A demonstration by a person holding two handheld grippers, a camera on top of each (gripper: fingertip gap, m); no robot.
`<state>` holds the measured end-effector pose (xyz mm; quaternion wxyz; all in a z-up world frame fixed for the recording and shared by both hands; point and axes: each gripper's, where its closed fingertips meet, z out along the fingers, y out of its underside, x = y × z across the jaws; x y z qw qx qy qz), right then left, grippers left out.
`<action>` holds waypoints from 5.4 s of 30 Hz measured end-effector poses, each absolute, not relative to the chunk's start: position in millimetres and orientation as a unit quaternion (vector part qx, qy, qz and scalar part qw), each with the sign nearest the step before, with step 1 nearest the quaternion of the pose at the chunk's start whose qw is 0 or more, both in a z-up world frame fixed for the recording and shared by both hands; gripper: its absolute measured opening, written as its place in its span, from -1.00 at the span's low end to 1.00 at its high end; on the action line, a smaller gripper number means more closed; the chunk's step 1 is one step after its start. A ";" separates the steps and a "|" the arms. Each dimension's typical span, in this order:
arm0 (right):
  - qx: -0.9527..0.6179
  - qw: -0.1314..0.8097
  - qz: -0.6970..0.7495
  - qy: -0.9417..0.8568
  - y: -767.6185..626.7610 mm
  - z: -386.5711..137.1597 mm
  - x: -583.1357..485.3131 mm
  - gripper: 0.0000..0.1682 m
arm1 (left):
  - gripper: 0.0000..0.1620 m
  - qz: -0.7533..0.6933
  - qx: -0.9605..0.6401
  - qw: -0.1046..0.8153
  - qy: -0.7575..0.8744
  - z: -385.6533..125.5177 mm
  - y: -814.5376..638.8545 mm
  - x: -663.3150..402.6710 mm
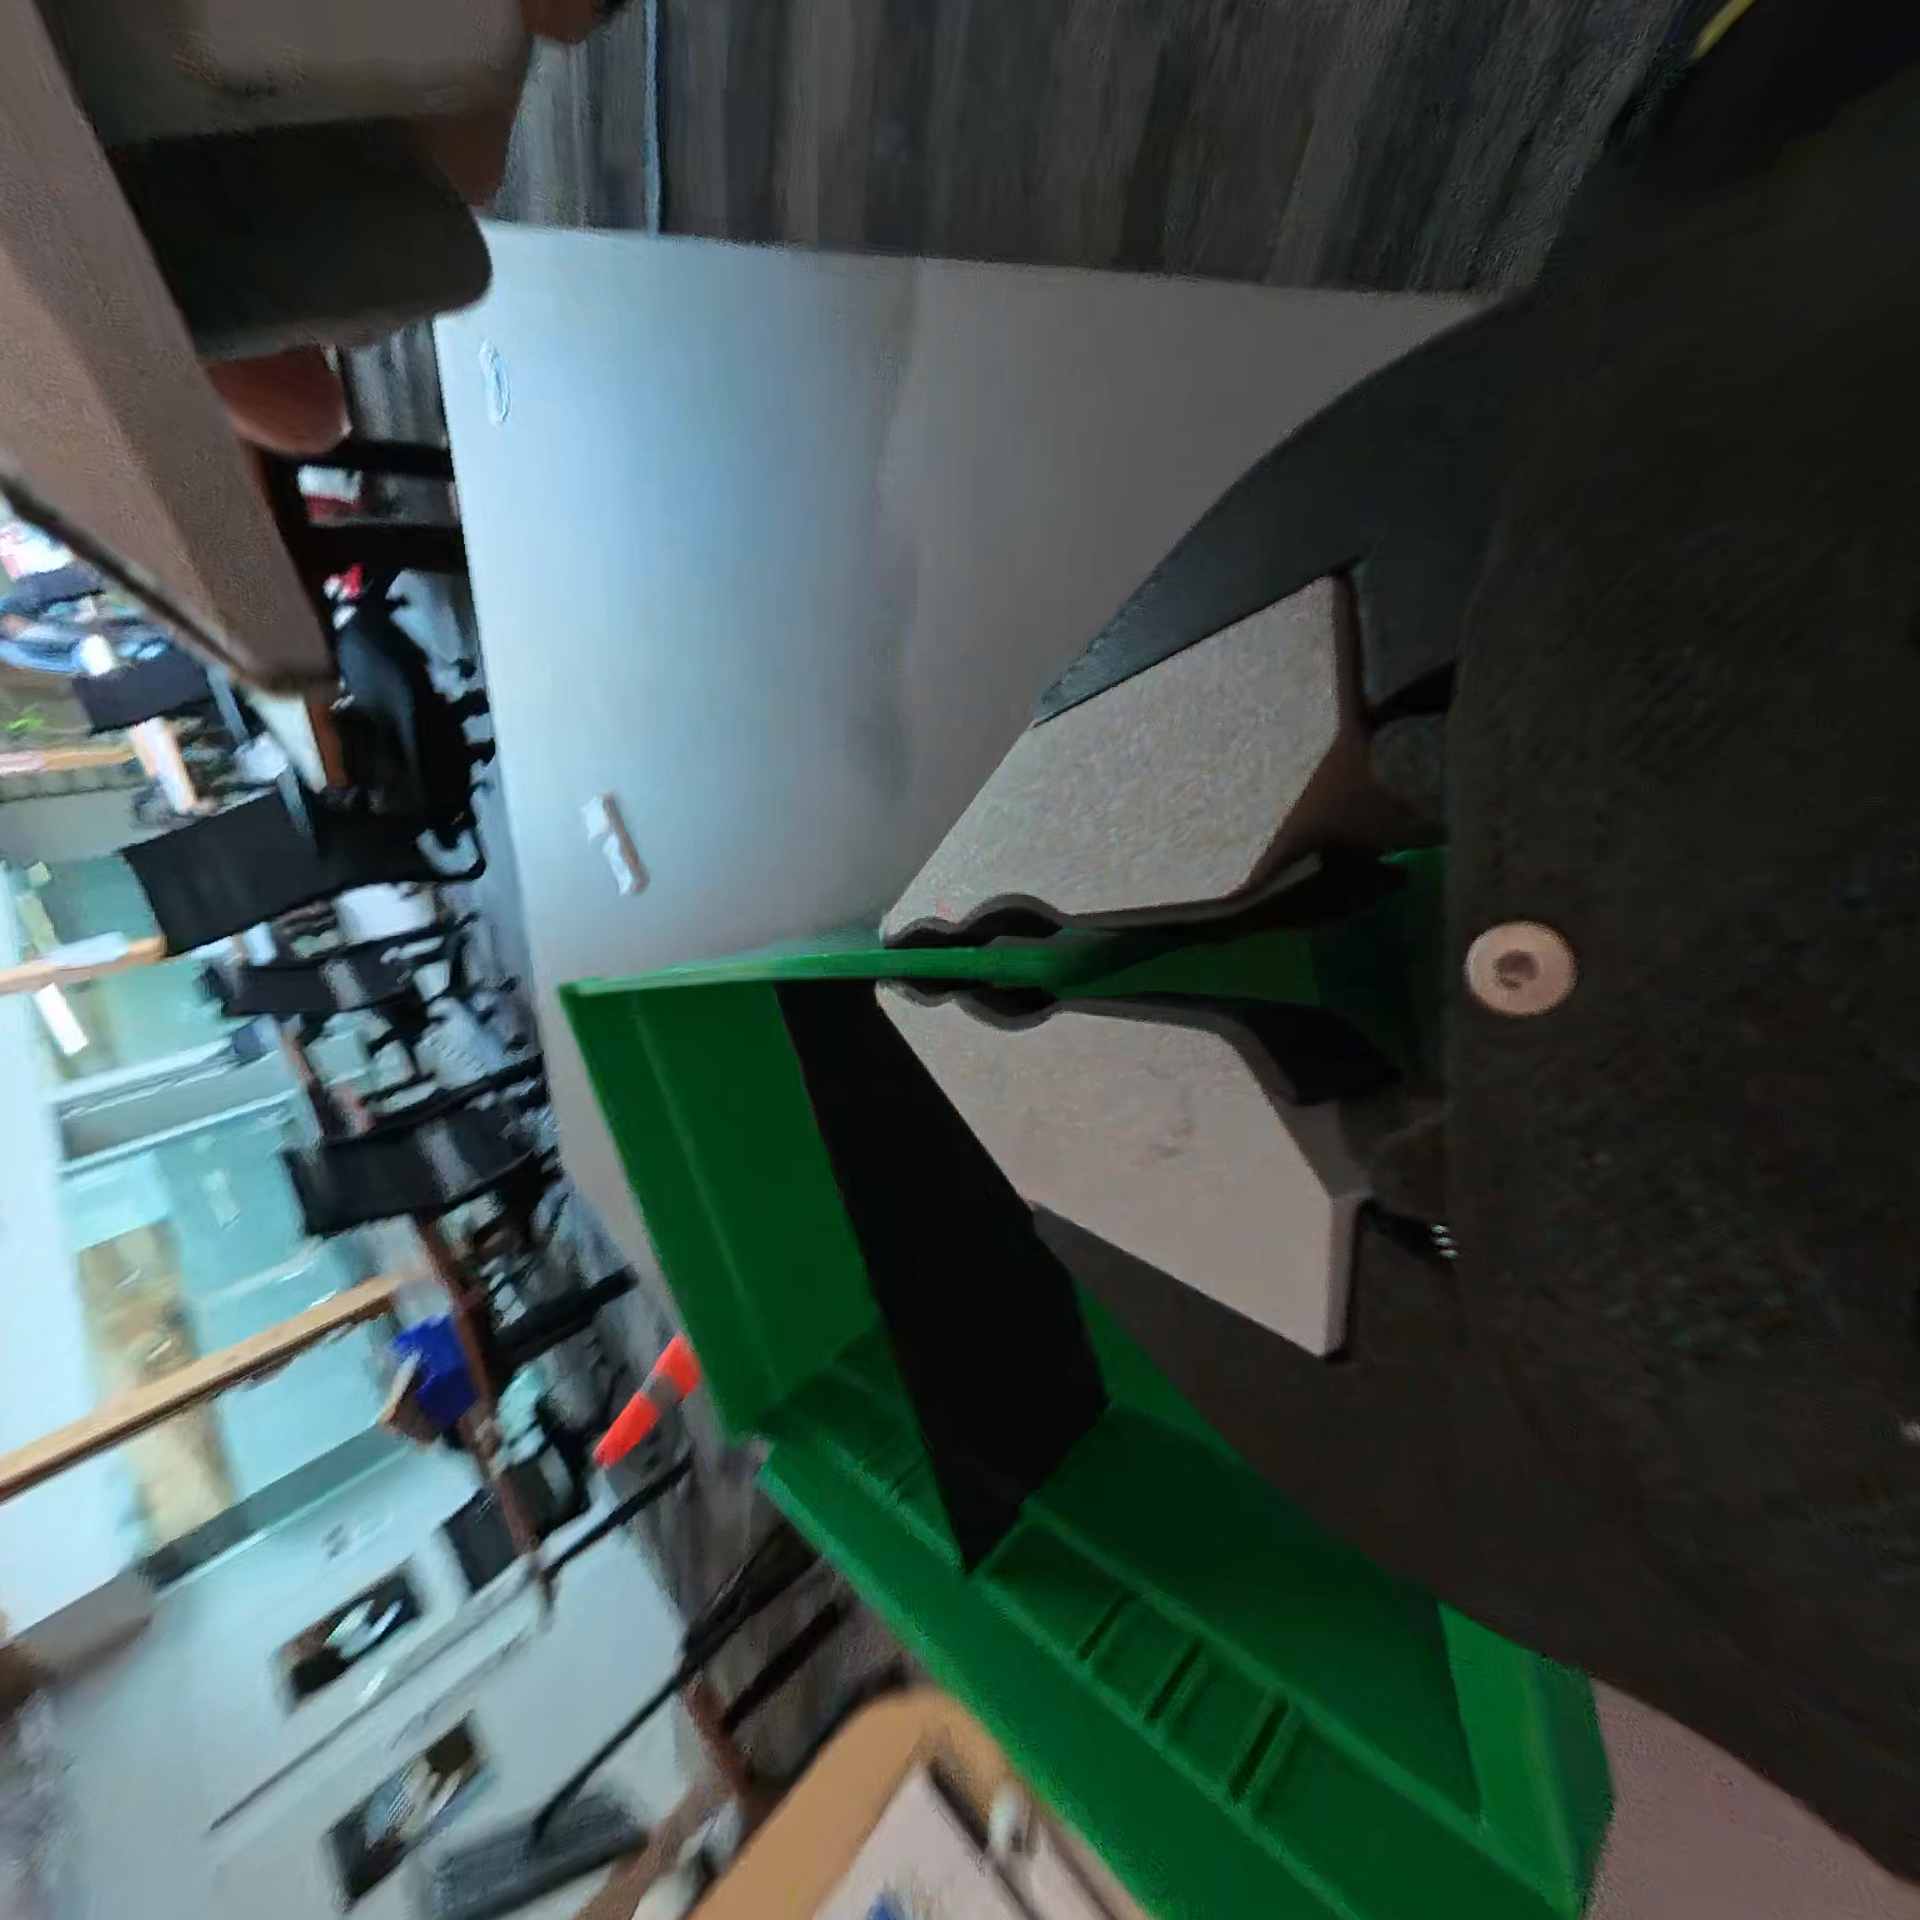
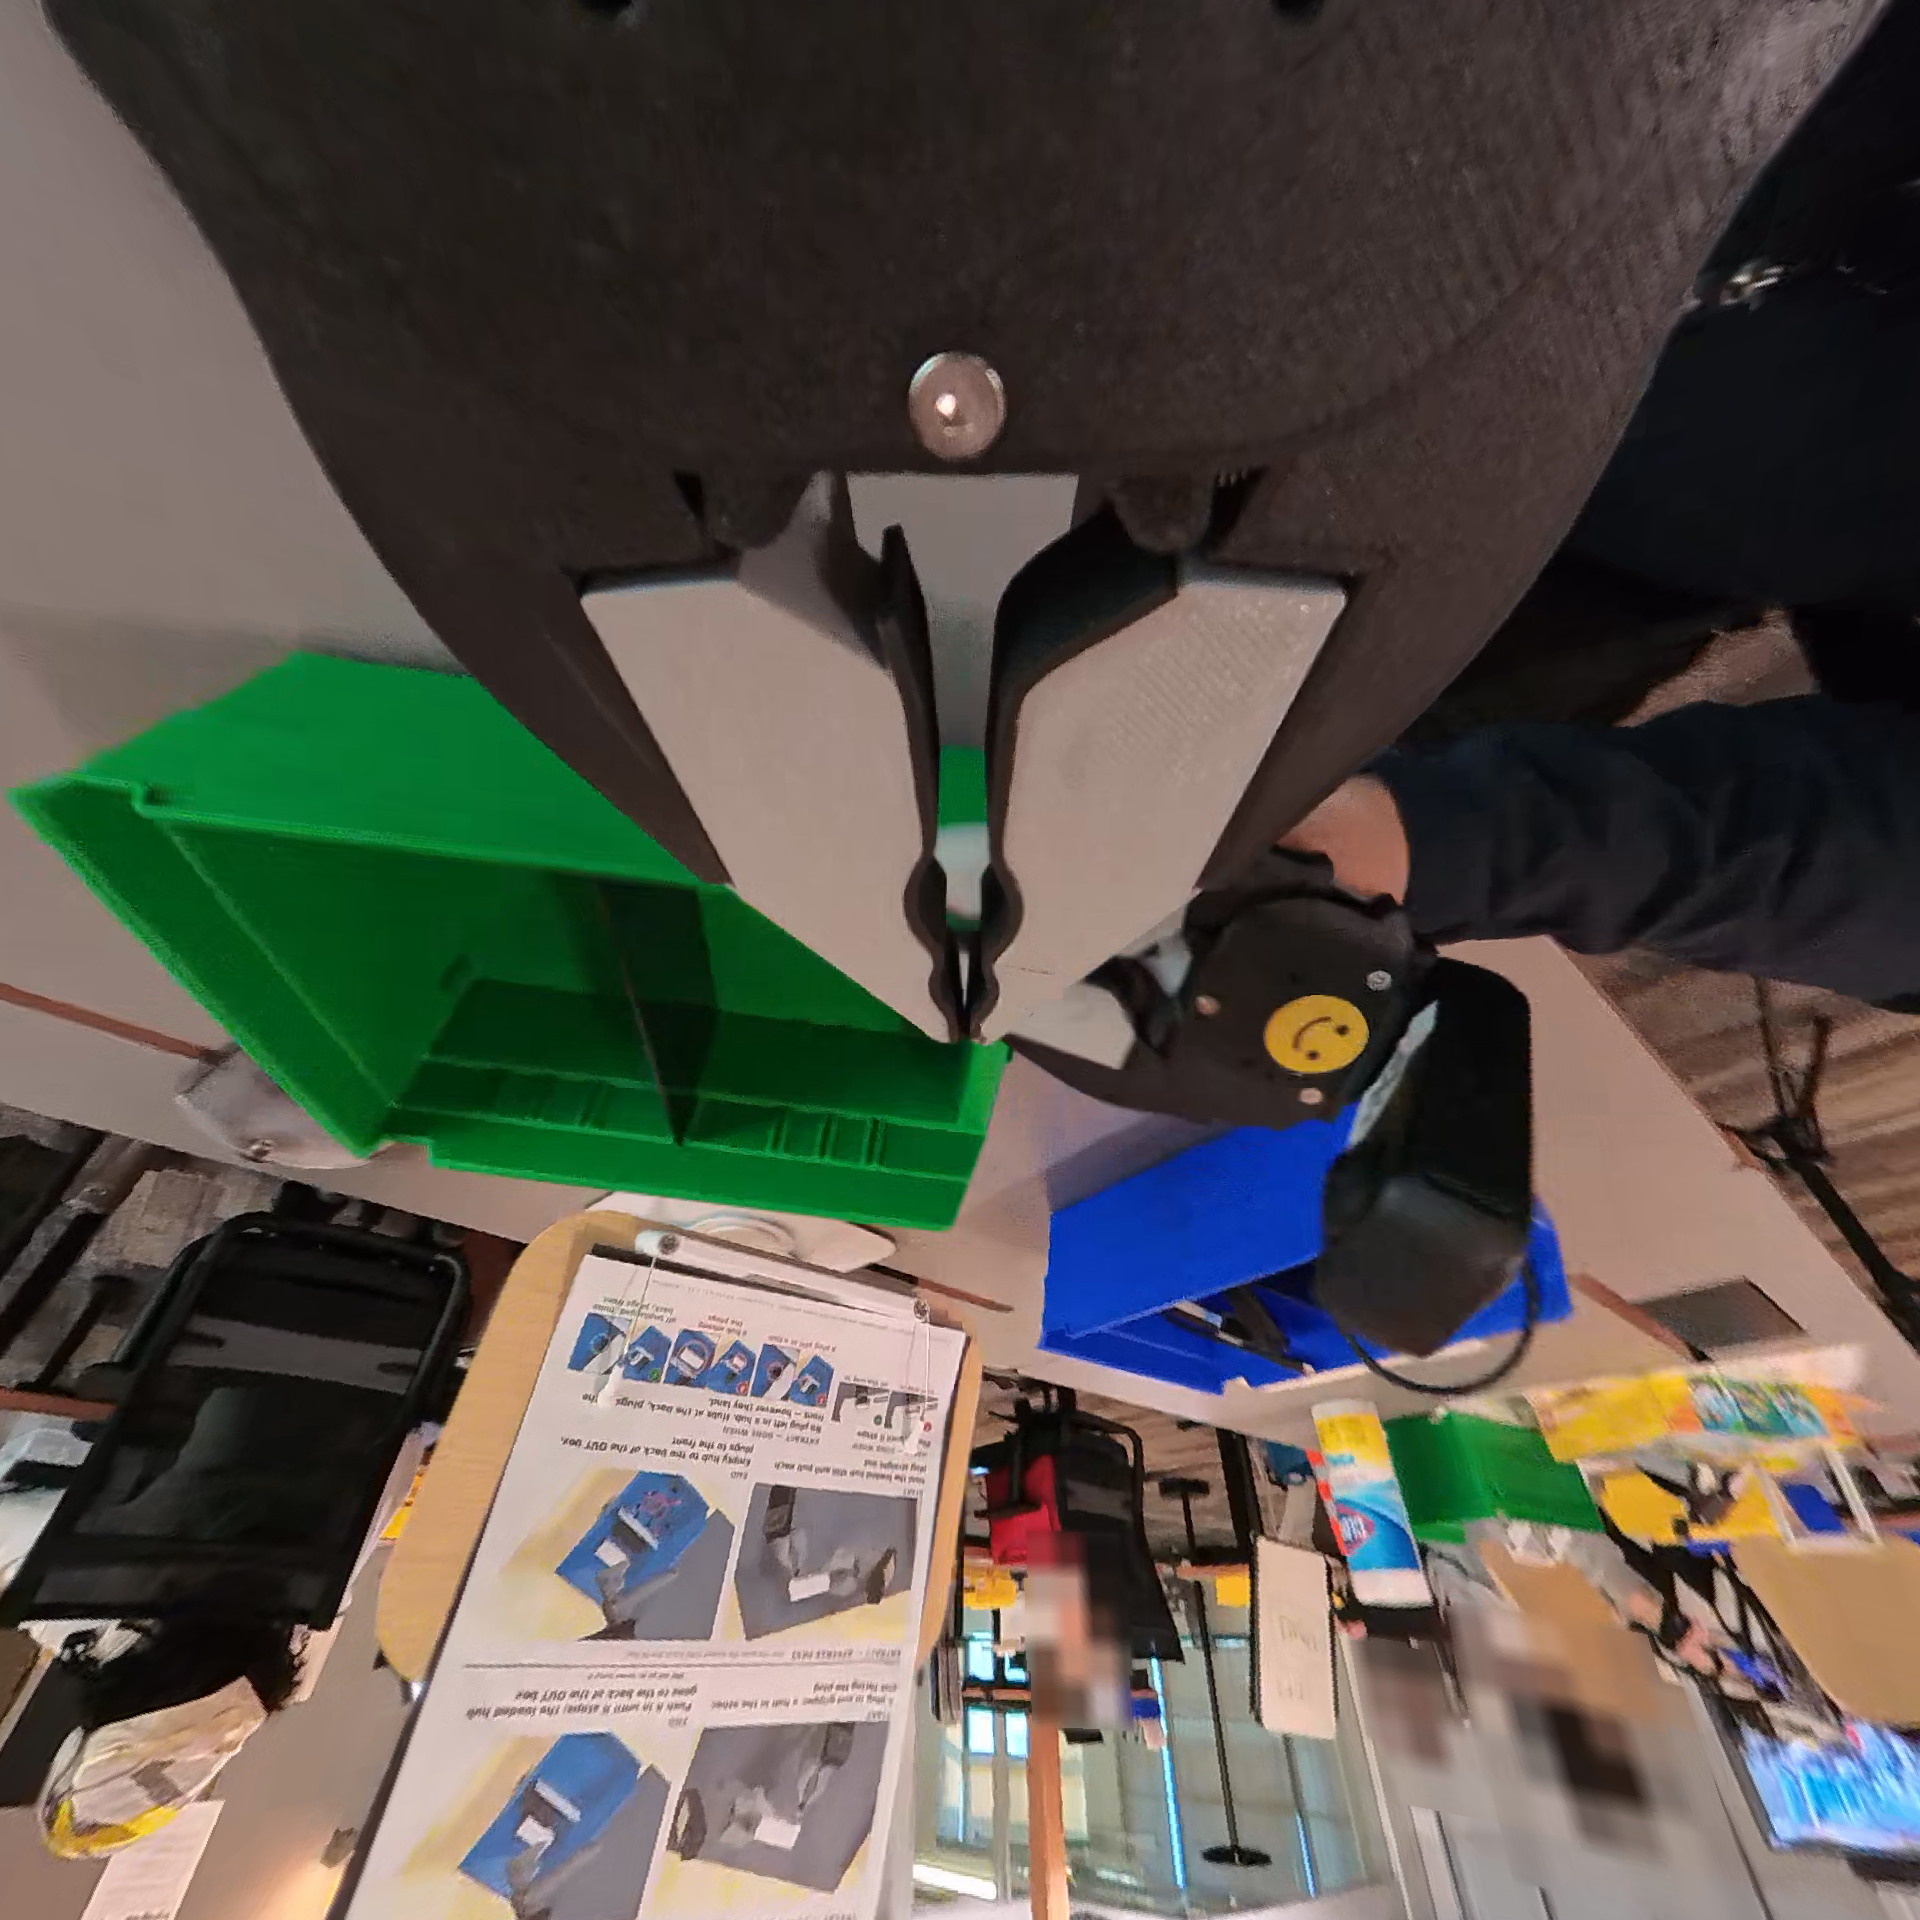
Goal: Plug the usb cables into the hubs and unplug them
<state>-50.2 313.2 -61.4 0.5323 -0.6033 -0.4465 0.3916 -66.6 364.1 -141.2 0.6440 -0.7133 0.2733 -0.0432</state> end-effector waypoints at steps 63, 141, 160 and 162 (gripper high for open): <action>-0.779 0.545 0.004 -0.311 428.6 -181.1 -36.2 -0.79 | -0.97 0.153 -0.802 0.572 -0.082 -167.0 161.1 -474.6; -0.688 0.430 0.340 -0.475 376.5 -196.5 -290.7 -0.24 | -0.39 0.149 -0.808 0.568 -0.053 -76.1 143.1 -501.5; -0.651 0.480 0.265 -0.524 370.4 -193.5 -288.5 -0.46 | -0.60 0.108 -0.796 0.594 -0.039 -61.1 207.5 -552.1; -0.658 0.480 0.276 -0.510 375.6 -189.6 -284.8 -0.46 | -0.60 0.112 -0.798 0.591 -0.033 -63.5 212.2 -549.6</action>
